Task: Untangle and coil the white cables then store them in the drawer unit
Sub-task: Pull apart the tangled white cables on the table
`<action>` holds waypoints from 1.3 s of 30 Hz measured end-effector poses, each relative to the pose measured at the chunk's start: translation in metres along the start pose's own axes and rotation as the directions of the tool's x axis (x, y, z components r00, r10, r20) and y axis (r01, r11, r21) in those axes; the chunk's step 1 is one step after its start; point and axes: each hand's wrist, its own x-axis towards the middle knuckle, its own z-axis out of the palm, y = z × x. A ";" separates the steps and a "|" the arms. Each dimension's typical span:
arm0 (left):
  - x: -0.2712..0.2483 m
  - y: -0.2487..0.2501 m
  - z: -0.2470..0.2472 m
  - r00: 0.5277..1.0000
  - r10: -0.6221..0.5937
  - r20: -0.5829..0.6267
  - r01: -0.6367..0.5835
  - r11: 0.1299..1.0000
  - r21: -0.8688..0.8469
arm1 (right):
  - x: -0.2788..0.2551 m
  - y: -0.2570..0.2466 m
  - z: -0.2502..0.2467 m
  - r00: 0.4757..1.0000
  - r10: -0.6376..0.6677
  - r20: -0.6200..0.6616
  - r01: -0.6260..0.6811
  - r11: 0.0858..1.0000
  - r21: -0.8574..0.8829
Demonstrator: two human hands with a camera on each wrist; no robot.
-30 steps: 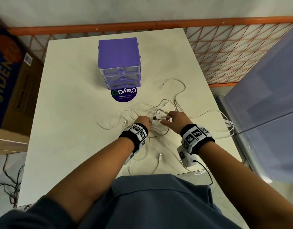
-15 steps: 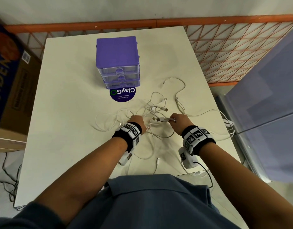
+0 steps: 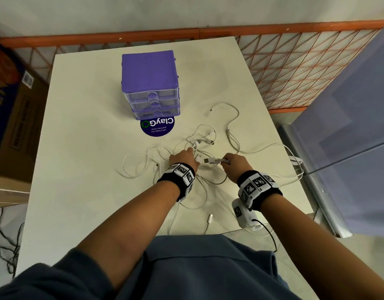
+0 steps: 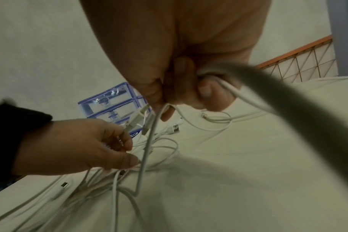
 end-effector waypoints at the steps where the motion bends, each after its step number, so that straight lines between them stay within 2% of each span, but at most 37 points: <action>1: 0.001 0.001 0.002 0.999 0.044 -0.020 -0.044 0.999 0.004 | -0.001 0.000 0.001 1.000 0.002 0.002 -0.002 1.000 0.004; 3: 0.002 0.004 0.004 0.996 0.092 -0.006 -0.092 0.995 -0.028 | -0.003 0.002 0.001 1.000 0.003 -0.003 -0.003 1.000 0.017; 7: 0.004 0.005 0.002 0.999 0.026 0.046 -0.020 0.992 -0.126 | -0.005 0.002 0.001 1.000 0.009 -0.011 -0.009 0.999 0.036; 15: 0.000 0.003 0.006 0.996 -0.082 0.045 0.086 0.992 -0.093 | -0.006 0.003 0.001 0.999 0.019 -0.041 -0.017 0.999 0.033; 19: -0.001 0.001 0.000 0.991 -0.109 0.075 0.124 0.964 -0.237 | -0.004 0.001 -0.002 0.996 0.021 -0.084 -0.017 0.999 0.040; 22: -0.003 -0.003 -0.006 0.991 -0.064 0.120 0.117 0.851 -0.511 | -0.004 -0.005 -0.002 0.997 0.006 -0.076 -0.002 0.999 0.049; 25: -0.012 -0.009 -0.014 0.993 -0.091 0.077 0.118 0.640 -0.759 | -0.004 -0.013 -0.003 0.990 -0.054 -0.131 0.066 0.994 0.087; 27: -0.016 -0.013 -0.020 0.997 -0.075 0.037 0.073 0.572 -0.817 | -0.005 -0.019 -0.004 0.983 -0.102 -0.153 0.121 0.986 0.119; 31: -0.029 -0.016 -0.032 0.999 -0.016 0.036 0.040 0.415 -0.909 | -0.005 -0.030 -0.006 0.993 -0.110 -0.046 0.116 0.981 0.157; 33: -0.033 -0.018 -0.035 1.000 0.009 0.013 0.008 0.411 -0.912 | -0.006 -0.035 -0.007 0.990 -0.142 -0.009 0.140 0.964 0.227; 35: -0.034 -0.020 -0.036 0.999 0.039 0.007 -0.011 0.445 -0.896 | -0.009 -0.037 -0.008 0.973 -0.231 0.022 0.216 0.935 0.281; 39: -0.032 -0.019 -0.036 0.999 0.045 0.015 -0.007 0.453 -0.892 | -0.011 -0.043 -0.007 0.949 -0.315 0.017 0.304 0.929 0.211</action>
